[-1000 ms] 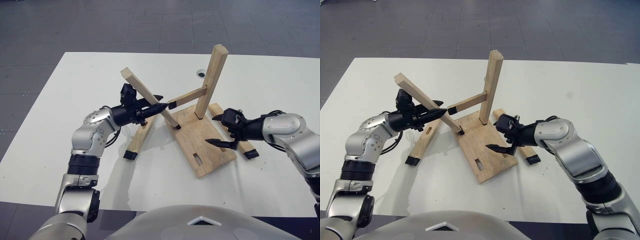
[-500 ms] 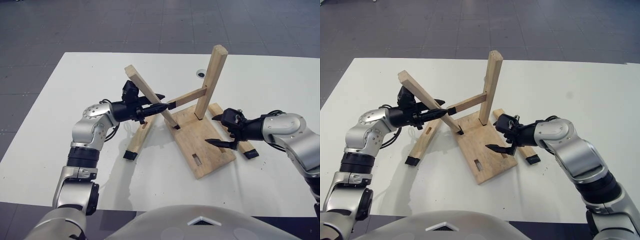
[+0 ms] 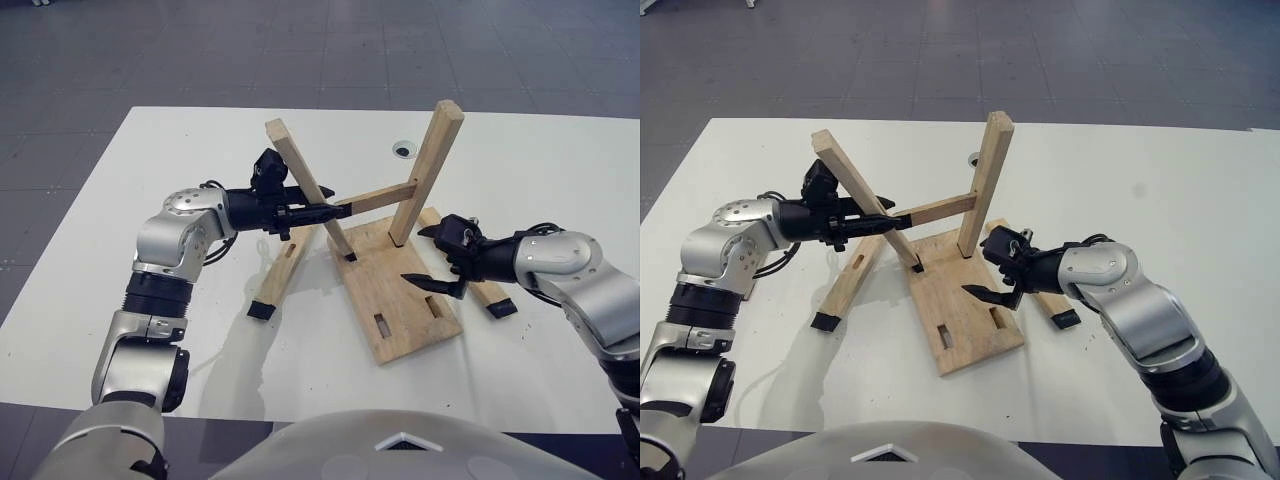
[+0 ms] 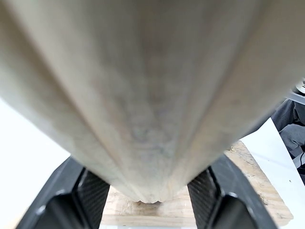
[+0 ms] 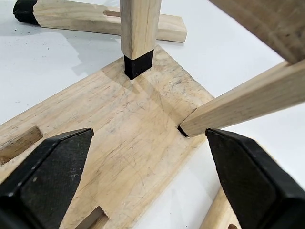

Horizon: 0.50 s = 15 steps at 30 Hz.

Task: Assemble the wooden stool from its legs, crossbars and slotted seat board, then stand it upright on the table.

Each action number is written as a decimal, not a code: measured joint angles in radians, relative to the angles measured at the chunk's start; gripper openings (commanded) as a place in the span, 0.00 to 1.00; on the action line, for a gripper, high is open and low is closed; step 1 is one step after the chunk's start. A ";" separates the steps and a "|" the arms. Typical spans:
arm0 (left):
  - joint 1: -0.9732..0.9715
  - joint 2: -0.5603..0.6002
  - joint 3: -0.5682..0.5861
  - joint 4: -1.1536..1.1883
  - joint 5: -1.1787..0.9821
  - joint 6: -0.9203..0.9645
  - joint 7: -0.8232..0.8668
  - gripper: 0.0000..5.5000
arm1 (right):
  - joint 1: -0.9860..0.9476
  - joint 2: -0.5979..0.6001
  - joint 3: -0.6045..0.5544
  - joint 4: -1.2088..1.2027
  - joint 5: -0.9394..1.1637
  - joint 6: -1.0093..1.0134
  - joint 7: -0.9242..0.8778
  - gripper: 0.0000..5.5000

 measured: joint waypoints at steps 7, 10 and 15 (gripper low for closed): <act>0.066 0.009 -0.002 -0.121 -0.004 -0.003 0.032 0.38 | 0.044 0.004 0.033 -0.011 -0.008 0.000 -0.022 0.79; 0.101 0.008 -0.003 -0.171 -0.005 -0.014 0.049 0.38 | 0.047 0.004 0.035 -0.012 -0.008 0.000 -0.031 0.79; 0.150 0.006 -0.004 -0.218 -0.004 -0.043 0.088 0.38 | 0.053 0.003 0.040 -0.022 -0.009 0.000 -0.035 0.79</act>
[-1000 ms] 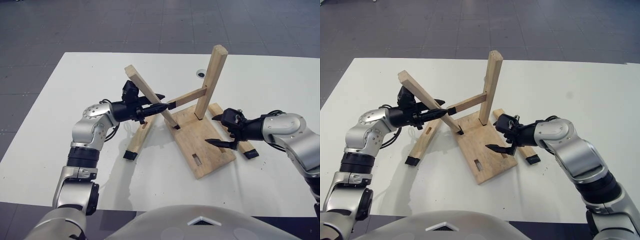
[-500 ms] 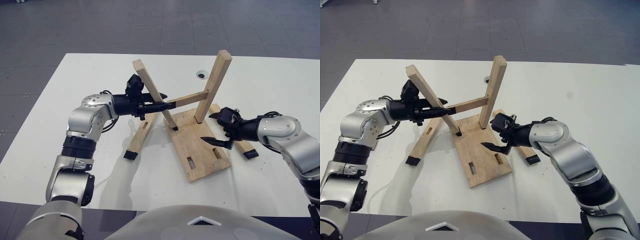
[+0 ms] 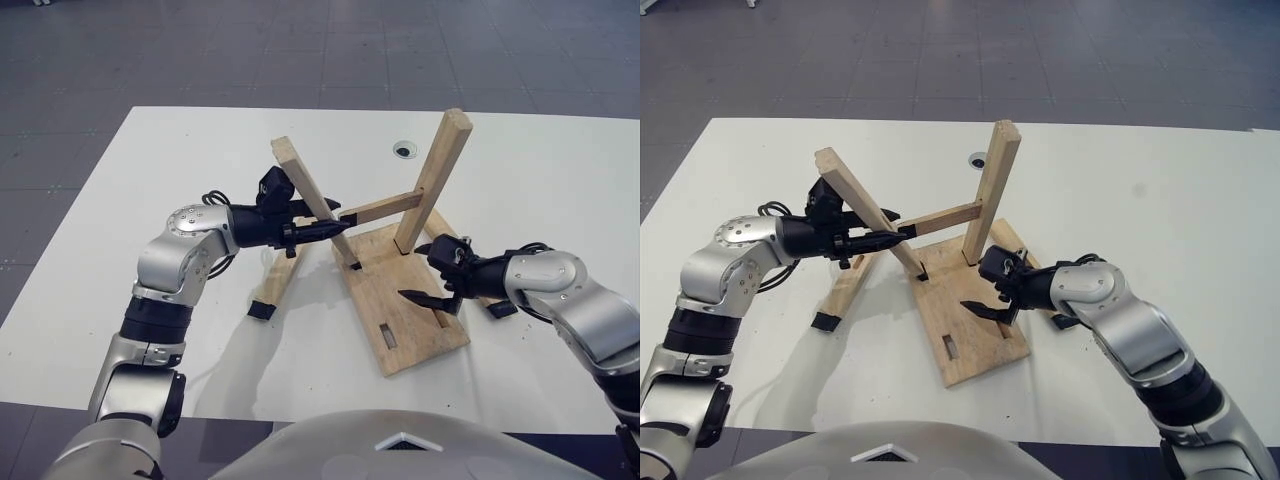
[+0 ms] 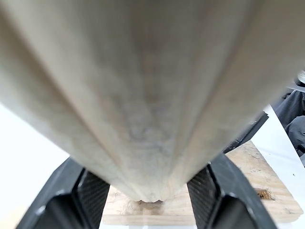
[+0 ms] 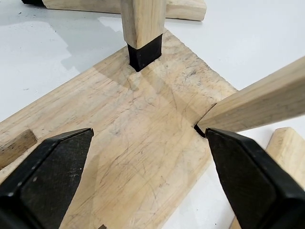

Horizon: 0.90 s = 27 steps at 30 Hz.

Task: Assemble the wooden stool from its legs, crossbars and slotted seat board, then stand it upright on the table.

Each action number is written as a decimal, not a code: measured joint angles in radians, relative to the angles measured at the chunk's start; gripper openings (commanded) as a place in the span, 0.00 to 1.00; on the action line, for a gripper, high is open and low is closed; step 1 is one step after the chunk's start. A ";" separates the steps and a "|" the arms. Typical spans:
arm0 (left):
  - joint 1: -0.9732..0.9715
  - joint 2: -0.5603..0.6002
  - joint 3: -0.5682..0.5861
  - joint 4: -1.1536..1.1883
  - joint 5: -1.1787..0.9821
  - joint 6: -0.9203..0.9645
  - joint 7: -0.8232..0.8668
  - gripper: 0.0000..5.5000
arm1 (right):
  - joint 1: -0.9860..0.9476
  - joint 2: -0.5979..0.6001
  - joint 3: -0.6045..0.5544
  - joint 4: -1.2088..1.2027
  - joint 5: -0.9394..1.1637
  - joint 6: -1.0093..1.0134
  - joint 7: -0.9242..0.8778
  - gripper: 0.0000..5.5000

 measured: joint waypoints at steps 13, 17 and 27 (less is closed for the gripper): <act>-0.051 0.009 -0.069 0.053 0.003 -0.021 -0.030 0.38 | -0.001 0.000 0.018 -0.002 -0.010 0.000 -0.003 0.79; -0.066 0.013 -0.087 0.058 0.003 -0.028 -0.033 0.38 | -0.001 0.000 0.017 0.006 -0.016 0.002 -0.017 0.79; -0.098 0.013 -0.111 0.088 0.003 -0.049 -0.039 0.38 | -0.094 0.029 -0.046 0.134 -0.059 0.051 -0.093 0.79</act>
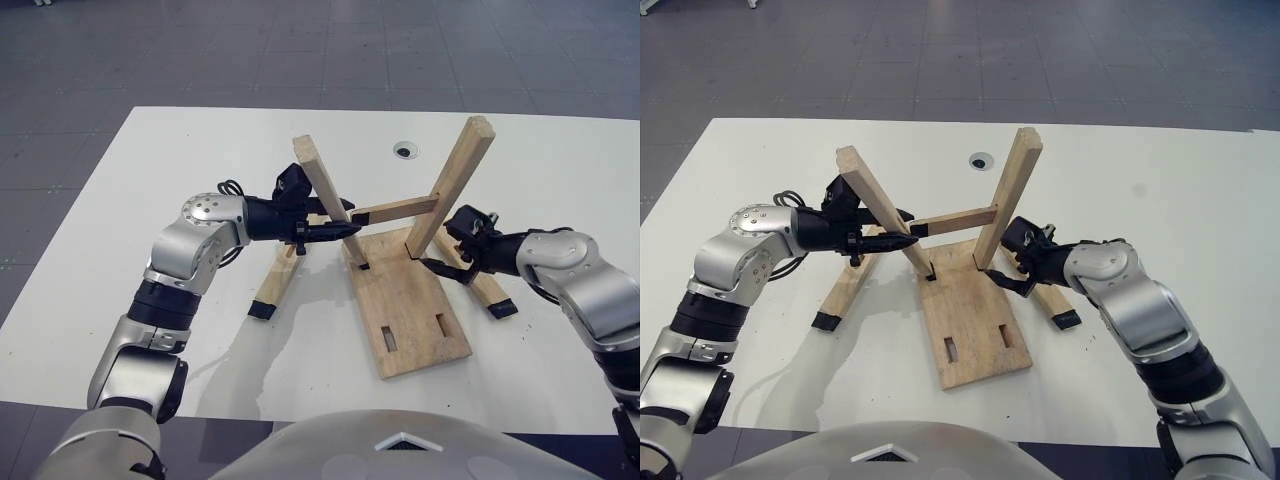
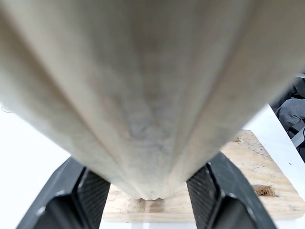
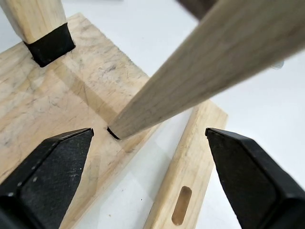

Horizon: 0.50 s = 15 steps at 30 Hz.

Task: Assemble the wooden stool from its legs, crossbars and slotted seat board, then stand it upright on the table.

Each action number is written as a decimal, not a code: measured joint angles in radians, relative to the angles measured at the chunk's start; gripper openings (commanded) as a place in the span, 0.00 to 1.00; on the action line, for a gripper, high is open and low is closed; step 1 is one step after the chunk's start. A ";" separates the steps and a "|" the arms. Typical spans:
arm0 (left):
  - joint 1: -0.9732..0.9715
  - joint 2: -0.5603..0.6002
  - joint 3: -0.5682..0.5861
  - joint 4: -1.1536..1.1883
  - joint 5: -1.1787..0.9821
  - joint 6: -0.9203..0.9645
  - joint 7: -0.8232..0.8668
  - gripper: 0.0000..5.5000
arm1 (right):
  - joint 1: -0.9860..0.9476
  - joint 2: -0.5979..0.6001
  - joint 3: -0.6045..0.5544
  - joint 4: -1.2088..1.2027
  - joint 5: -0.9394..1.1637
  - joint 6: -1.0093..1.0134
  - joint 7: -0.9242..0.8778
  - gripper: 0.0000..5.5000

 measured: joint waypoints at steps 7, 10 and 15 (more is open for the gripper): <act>0.000 0.000 0.000 0.004 0.000 -0.001 0.001 0.38 | -0.008 0.038 0.000 -0.020 0.001 0.037 -0.018 0.79; 0.000 -0.001 0.000 0.004 0.000 -0.001 0.001 0.38 | -0.006 0.042 -0.001 -0.023 -0.001 0.038 -0.021 0.79; -0.001 -0.002 -0.001 0.010 0.000 -0.004 0.001 0.38 | -0.006 0.021 -0.051 0.013 -0.011 0.037 -0.022 0.79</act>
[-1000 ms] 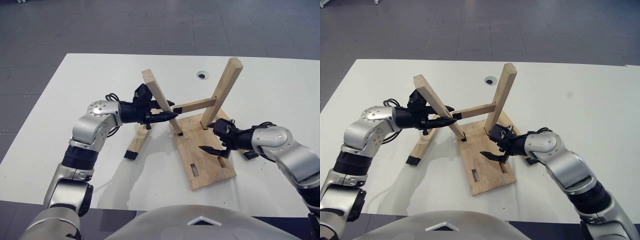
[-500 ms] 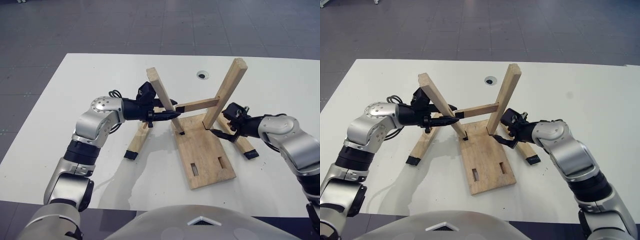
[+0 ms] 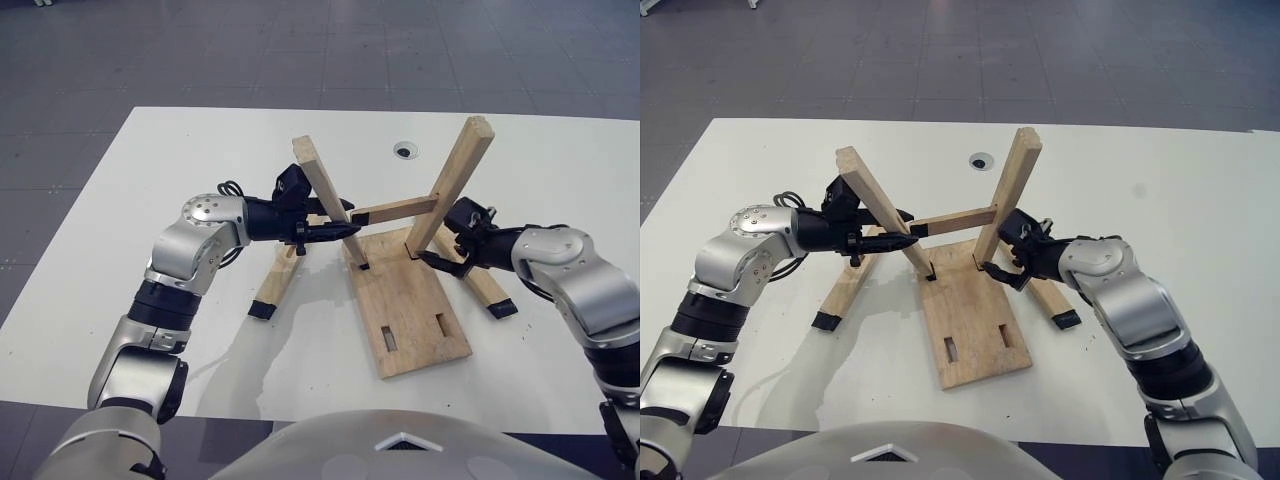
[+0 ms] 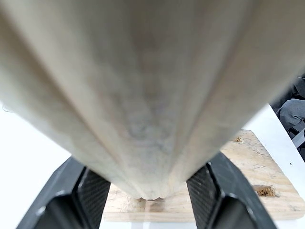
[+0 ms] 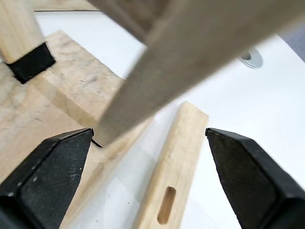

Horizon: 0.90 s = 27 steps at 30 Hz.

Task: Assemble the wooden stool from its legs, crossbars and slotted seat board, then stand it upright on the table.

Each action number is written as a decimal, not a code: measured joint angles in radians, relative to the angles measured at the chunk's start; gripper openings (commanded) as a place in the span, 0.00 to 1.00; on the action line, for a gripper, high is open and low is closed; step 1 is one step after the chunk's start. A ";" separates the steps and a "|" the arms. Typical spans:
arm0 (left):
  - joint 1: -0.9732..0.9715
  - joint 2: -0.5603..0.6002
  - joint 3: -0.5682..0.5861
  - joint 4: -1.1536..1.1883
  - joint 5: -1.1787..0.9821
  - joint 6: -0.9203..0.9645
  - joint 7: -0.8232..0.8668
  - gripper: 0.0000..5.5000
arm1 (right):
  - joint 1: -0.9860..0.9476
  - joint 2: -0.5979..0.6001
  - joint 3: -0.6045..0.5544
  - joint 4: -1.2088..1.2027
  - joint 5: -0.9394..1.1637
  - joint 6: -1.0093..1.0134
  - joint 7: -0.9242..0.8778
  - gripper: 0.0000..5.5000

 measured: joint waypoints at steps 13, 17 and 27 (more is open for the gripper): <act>0.001 -0.003 -0.006 0.018 0.000 -0.025 0.001 0.38 | -0.125 -0.335 -0.215 -0.127 0.179 0.075 0.323 0.79; 0.000 -0.004 -0.006 0.021 0.000 -0.026 0.001 0.38 | -0.153 -0.390 -0.246 -0.215 0.290 0.065 0.436 0.79; -0.003 -0.008 -0.008 0.028 -0.001 -0.031 0.001 0.38 | -0.291 -0.202 0.061 -0.312 -0.022 -0.256 0.176 0.79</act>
